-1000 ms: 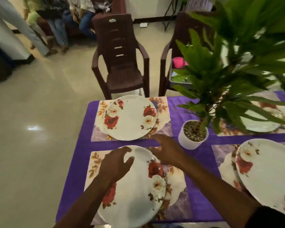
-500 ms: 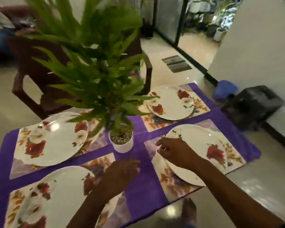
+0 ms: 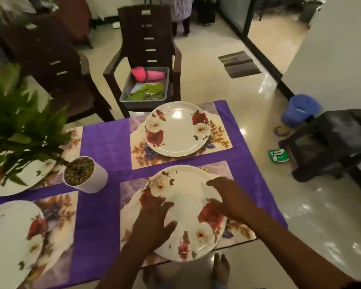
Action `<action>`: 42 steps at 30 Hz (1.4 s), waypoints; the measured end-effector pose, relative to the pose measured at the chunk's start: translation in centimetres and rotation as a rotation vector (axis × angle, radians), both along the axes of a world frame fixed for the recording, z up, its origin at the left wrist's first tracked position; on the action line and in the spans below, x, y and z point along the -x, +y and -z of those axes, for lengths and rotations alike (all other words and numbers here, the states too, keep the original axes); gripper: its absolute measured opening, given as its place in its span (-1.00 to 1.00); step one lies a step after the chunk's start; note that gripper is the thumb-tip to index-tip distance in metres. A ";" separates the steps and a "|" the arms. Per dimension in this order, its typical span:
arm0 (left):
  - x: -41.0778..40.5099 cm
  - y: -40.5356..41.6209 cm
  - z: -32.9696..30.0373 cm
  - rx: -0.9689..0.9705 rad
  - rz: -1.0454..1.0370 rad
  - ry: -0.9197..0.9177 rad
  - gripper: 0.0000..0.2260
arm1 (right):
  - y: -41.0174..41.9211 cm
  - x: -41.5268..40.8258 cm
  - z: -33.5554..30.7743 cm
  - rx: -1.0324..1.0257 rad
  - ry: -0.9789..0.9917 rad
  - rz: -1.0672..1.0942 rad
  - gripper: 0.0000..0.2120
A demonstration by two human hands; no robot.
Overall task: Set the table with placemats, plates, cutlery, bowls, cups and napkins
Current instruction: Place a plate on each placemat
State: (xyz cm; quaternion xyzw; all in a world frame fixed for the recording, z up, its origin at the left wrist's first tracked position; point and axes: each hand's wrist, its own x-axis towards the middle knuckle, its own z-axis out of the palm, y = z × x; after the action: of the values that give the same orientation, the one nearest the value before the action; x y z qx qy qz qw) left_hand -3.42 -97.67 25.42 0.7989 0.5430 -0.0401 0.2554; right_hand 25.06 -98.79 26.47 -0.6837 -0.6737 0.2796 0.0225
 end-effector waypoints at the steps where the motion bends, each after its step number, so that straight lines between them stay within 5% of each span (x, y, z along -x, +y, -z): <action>1: -1.2 -0.8 0.5 0.035 0.016 0.061 -0.42 | -0.4 -1.4 0.6 0.037 0.006 -0.007 -0.42; 10: -7.6 -2.5 2.7 0.052 -0.036 0.283 -0.42 | -1.0 -6.2 3.7 0.248 0.031 -0.121 -0.27; 19: -12.3 3.2 0.4 -0.162 -0.187 0.154 -0.51 | 4.8 -9.0 0.8 0.190 -0.060 -0.231 -0.32; 29: -24.3 9.0 -1.6 -0.264 -0.448 -0.062 -0.47 | 15.6 -18.0 -0.3 -0.096 -0.027 -0.311 -0.46; 42: -39.2 12.5 -3.3 -0.181 -0.896 -0.183 -0.56 | 26.8 -31.1 -1.9 -0.165 0.094 -0.465 -0.50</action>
State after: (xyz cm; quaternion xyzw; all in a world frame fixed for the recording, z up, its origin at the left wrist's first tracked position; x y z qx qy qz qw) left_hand 35.79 -85.17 28.72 0.5050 0.8111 0.1925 0.2238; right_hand 56.20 -71.97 28.39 -0.4923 -0.8318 0.2526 0.0446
